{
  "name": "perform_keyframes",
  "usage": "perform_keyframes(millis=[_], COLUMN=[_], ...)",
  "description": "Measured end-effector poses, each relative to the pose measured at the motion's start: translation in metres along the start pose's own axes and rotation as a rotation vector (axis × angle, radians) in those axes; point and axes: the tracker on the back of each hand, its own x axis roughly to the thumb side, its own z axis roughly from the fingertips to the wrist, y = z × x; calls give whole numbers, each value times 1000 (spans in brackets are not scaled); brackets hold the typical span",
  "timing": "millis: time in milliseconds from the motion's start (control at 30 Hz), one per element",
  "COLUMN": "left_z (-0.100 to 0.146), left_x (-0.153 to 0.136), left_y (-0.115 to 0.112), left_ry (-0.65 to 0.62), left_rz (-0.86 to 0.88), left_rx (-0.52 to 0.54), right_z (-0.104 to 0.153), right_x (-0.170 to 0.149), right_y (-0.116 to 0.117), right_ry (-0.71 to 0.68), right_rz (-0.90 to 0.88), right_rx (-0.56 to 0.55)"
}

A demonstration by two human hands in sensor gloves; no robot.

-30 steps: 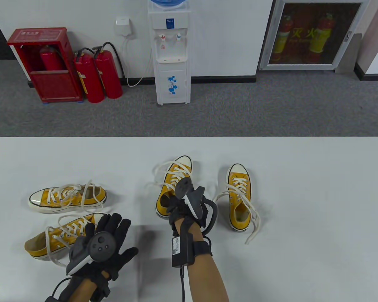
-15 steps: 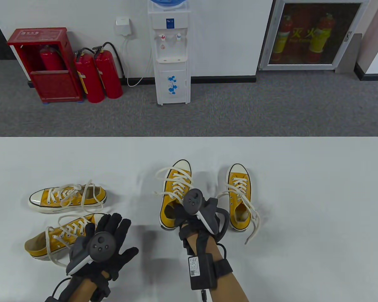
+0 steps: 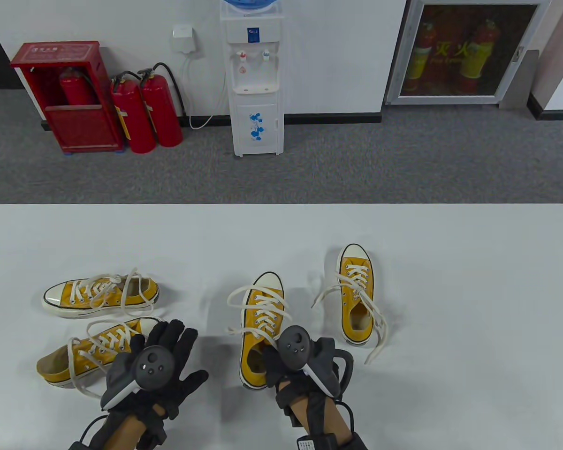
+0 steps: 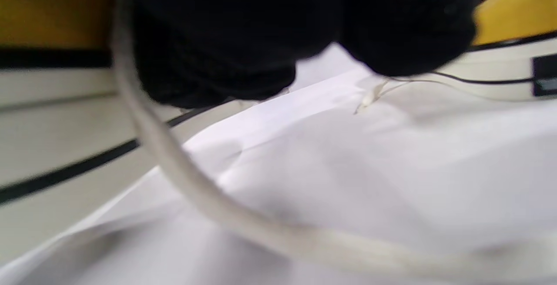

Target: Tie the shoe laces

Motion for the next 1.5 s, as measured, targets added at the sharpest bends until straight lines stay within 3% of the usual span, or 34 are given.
perform_keyframes(millis=[533,733,933,1233,1500], left_z=[0,0,0,0,0], left_x=[1,1,1,0,0], left_y=[-1,-1,-1,0,0], left_ry=[6,8,7,7,0], left_rz=[-5,-8,-6,-6,-9], left_rx=[-12,-14,-12,-5,-3], right_z=[16,15,13,-3,-25], right_x=[5,-2,-11,-21,16], right_y=[37,39,27,-25,-17], right_ry=[-60,-26,13,55,-56], right_rz=[120,51,37,-174,-156], right_rx=[77,142,210,53,114])
